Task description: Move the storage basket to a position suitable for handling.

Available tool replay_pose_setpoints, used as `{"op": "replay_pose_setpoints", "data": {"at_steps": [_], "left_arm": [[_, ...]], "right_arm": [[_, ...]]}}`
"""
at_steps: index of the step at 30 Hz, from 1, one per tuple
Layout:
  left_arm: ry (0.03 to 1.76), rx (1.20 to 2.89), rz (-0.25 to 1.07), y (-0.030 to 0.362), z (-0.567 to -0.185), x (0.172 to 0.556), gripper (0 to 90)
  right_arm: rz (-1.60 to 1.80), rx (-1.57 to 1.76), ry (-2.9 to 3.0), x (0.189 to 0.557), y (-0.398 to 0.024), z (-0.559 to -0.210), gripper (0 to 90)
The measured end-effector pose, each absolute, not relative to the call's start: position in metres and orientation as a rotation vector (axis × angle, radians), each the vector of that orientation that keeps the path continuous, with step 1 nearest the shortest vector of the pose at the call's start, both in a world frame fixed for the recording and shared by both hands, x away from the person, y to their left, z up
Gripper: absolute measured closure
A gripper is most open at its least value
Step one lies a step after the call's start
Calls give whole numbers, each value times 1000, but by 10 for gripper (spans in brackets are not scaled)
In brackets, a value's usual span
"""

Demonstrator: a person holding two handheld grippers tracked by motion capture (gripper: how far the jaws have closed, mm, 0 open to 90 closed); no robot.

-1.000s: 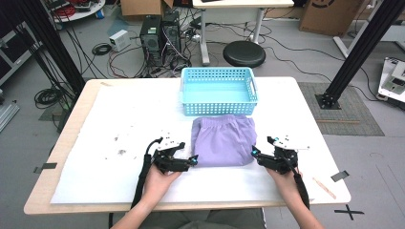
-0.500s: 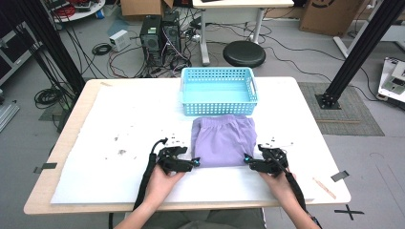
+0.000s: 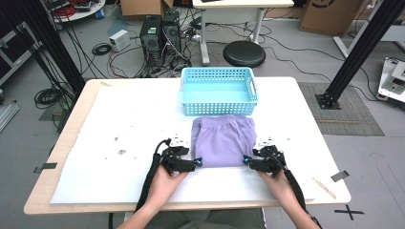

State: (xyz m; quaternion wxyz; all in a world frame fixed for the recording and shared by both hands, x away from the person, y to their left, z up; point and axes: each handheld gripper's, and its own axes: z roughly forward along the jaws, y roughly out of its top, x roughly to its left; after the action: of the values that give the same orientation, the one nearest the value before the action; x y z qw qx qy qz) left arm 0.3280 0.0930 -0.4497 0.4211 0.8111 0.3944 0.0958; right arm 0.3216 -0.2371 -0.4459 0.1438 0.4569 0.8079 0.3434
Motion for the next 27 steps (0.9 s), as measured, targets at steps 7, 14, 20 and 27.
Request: {"op": "replay_pose_setpoints", "data": {"at_steps": [7, 14, 20, 27], "left_arm": [[988, 2045, 267, 90, -450, 326, 324], [1025, 2033, 290, 88, -449, 325, 409], [1015, 2026, 266, 86, -449, 324, 527], [1024, 2010, 227, 88, -449, 319, 476]], "right_arm": [[957, 1345, 2304, 320, -235, -446, 444], [991, 1319, 2325, 318, -231, -446, 651], [1006, 1295, 2345, 317, -230, -446, 718], [1014, 1302, 2348, 317, -231, -446, 713]]}}
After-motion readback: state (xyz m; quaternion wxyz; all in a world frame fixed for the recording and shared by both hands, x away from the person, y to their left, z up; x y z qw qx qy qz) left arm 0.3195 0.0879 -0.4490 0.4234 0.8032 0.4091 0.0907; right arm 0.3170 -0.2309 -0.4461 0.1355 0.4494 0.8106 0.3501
